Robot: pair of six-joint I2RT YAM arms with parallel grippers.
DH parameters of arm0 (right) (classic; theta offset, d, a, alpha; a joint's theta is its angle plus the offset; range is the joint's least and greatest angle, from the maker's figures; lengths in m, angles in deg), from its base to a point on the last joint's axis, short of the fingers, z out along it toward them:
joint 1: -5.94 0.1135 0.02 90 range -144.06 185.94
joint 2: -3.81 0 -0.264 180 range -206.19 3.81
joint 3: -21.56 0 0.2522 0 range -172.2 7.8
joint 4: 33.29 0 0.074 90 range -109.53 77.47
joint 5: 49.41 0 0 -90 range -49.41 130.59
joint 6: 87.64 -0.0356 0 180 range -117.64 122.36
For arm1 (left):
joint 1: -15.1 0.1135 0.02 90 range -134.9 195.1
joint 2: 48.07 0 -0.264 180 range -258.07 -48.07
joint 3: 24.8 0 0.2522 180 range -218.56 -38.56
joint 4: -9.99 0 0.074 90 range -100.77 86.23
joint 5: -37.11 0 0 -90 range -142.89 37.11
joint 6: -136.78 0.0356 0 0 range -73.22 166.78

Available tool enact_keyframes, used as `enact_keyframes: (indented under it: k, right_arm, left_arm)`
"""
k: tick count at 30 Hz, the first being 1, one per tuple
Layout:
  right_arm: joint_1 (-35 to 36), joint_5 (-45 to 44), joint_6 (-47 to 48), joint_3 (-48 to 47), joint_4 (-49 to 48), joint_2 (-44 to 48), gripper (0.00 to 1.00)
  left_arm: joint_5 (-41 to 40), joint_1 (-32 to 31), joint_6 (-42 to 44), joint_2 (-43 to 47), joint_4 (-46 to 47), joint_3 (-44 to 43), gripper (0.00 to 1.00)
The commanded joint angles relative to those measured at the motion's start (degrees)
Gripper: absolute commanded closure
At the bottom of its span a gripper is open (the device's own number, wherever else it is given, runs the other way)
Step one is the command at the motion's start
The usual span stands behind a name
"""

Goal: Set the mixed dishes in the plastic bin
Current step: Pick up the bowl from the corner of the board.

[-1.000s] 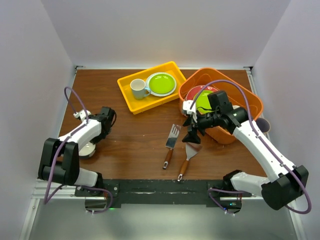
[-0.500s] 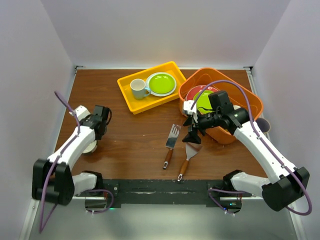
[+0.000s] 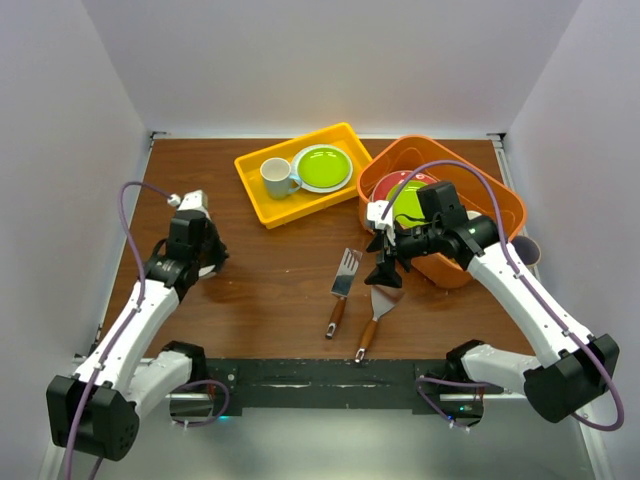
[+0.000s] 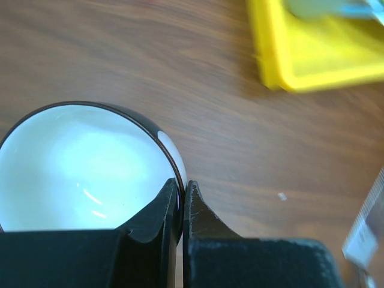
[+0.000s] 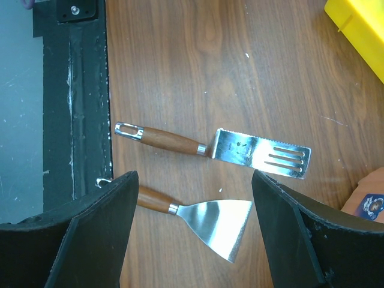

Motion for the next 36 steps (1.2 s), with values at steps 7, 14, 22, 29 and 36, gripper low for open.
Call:
enact_keyframes:
  k: [7,14,22,29,36]
  right_arm:
    - [-0.01,-0.24,0.85,0.05,-1.19,-0.16,0.2]
    - [-0.36,-0.42,0.76,0.05,-1.28,-0.6,0.19]
    - [-0.54,-0.77,0.67,-0.04,-1.54,-1.57,0.19]
    - [-0.62,-2.26,-0.21,-0.92,-2.15,-1.04,0.19]
    - [-0.62,-6.65,0.76,-6.35,2.23,-1.57,0.18]
  left_arm:
    - [12.48,-13.81,18.39,2.54,9.36,-3.65,1.0]
    - [11.77,-20.76,24.8,5.08,11.82,-2.34,1.0]
    - [9.23,-30.25,29.73,7.54,16.12,1.88,1.0]
    - [5.71,-37.99,33.6,6.49,17.36,2.85,1.0]
    - [1.4,-46.95,35.62,4.91,19.37,3.81,1.0]
